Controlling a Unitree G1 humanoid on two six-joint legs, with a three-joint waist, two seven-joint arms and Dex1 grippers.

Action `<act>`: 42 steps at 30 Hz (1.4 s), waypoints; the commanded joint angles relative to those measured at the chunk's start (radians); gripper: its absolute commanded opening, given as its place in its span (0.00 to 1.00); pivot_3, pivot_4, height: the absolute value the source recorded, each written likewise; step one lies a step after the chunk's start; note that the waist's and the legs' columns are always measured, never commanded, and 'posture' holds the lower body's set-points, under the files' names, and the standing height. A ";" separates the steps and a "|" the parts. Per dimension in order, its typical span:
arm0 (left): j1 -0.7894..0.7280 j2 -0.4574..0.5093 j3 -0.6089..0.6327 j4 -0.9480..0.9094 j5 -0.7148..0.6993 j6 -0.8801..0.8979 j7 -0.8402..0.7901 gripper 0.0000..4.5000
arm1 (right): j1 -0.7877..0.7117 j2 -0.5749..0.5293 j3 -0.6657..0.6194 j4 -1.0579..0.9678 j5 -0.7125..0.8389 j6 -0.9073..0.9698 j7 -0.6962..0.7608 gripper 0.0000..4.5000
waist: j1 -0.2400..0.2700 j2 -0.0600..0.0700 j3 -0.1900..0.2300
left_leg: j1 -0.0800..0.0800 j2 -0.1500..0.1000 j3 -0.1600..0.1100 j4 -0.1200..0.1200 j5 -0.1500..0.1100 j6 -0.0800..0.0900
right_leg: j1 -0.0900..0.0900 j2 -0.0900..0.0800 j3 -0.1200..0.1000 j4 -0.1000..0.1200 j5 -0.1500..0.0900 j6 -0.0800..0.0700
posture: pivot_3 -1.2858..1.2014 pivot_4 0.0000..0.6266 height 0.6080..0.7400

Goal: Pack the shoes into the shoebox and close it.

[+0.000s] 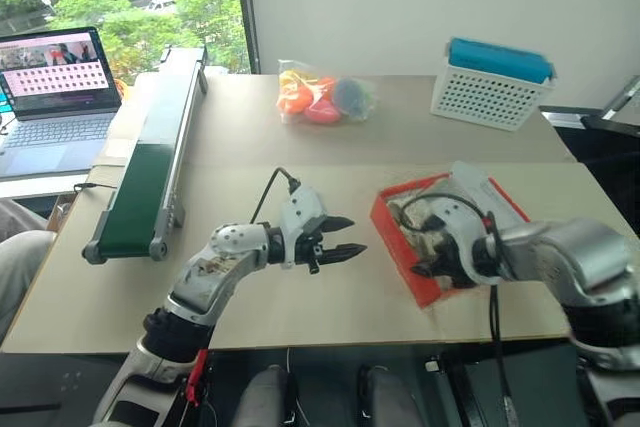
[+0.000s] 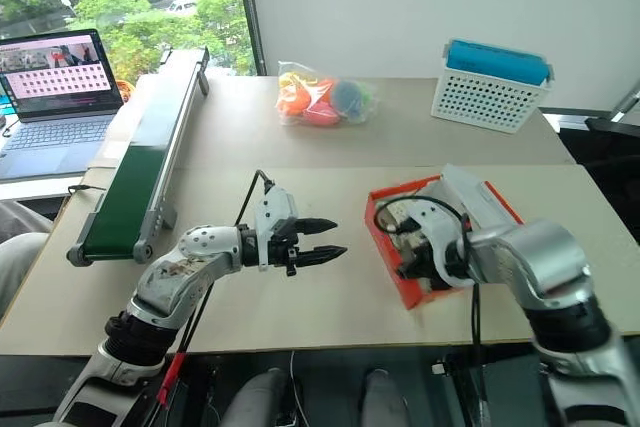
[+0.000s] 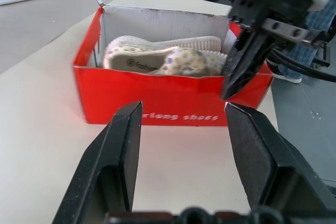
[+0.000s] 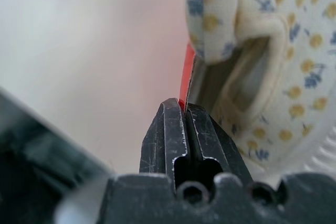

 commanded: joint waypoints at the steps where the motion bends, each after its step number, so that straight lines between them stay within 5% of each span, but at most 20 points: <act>1: -0.012 -0.005 0.012 -0.027 -0.006 -0.012 0.000 0.59 | -0.063 0.044 -0.018 0.105 -0.060 -0.037 -0.051 0.01 | 0.000 0.000 0.000 | 0.000 0.000 0.000 0.000 0.000 0.000 | 0.000 0.000 0.000 0.000 0.000 0.000 | 0.52 0.24 0.73; 17: -0.012 -0.012 0.012 -0.029 0.002 -0.014 0.013 0.59 | -0.403 0.233 0.142 0.778 -0.276 -0.488 0.017 0.01 | -0.019 0.000 0.000 | 0.004 0.000 0.002 0.000 0.003 -0.004 | 0.002 0.000 0.001 0.002 0.000 0.001 | 0.52 0.24 0.73; 29: -0.023 -0.021 0.008 -0.017 0.011 -0.022 0.011 0.59 | -0.455 0.413 0.122 0.782 -0.326 -0.478 0.033 0.01 | -0.050 0.000 0.000 | 0.004 0.000 0.003 -0.003 0.005 -0.008 | -0.003 0.000 0.003 0.010 0.000 0.000 | 0.52 0.24 0.73; 42: -0.024 -0.028 0.005 -0.013 0.013 -0.023 -0.004 0.59 | -0.423 0.389 0.079 0.715 -0.367 -0.460 -0.019 0.01 | -0.041 0.000 0.000 | 0.003 -0.001 0.005 -0.012 0.009 -0.014 | -0.012 0.001 0.006 0.013 -0.001 -0.002 | 0.52 0.24 0.73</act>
